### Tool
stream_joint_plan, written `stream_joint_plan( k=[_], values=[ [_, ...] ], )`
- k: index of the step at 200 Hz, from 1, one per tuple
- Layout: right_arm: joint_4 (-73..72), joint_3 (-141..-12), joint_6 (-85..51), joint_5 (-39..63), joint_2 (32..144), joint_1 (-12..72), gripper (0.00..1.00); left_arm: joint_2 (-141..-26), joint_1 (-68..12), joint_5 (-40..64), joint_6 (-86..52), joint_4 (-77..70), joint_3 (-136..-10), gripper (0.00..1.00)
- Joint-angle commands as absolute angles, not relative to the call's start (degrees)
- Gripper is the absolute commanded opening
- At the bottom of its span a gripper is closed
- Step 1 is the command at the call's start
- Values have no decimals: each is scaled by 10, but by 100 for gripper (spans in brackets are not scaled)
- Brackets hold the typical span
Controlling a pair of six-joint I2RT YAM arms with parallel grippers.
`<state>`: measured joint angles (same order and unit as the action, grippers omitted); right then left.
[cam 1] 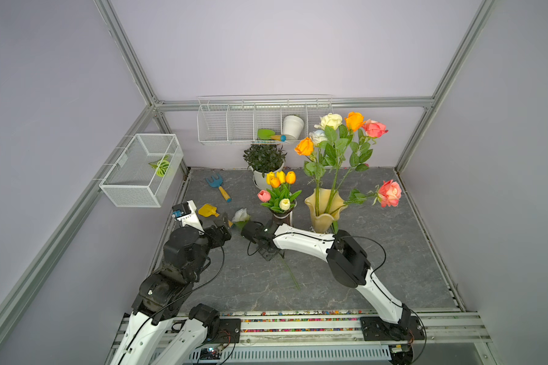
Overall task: Arrange the flowers in different vases according to their variety
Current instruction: Pick up the flower at the center of the board, then insert the flower into the vase.
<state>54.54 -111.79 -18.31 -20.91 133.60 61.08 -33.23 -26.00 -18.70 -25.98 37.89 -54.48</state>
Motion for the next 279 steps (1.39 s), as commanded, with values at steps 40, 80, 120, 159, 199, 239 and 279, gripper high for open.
stream_joint_plan(
  k=[40,80,120,159,199,239,279],
  values=[
    [510,-1089,-125,-268,1178,665,0,-238,-260,-274,-223,351,-574,89],
    [515,-1119,-112,-301,1140,690,0,-163,-260,-294,-202,345,-575,89],
    [477,-1146,-84,-324,1083,703,0,-116,-260,-267,-174,343,-579,89],
    [417,-1169,-40,-338,1022,722,0,-86,-260,-239,-161,315,-566,89],
    [332,-1179,26,-386,949,744,0,-83,-260,-220,-156,302,-554,90],
    [172,-1143,168,-495,887,740,0,-125,-260,-153,-162,269,-533,90],
    [180,-1120,124,-445,874,615,0,-247,-260,-37,-164,241,-533,89]
  ],
)
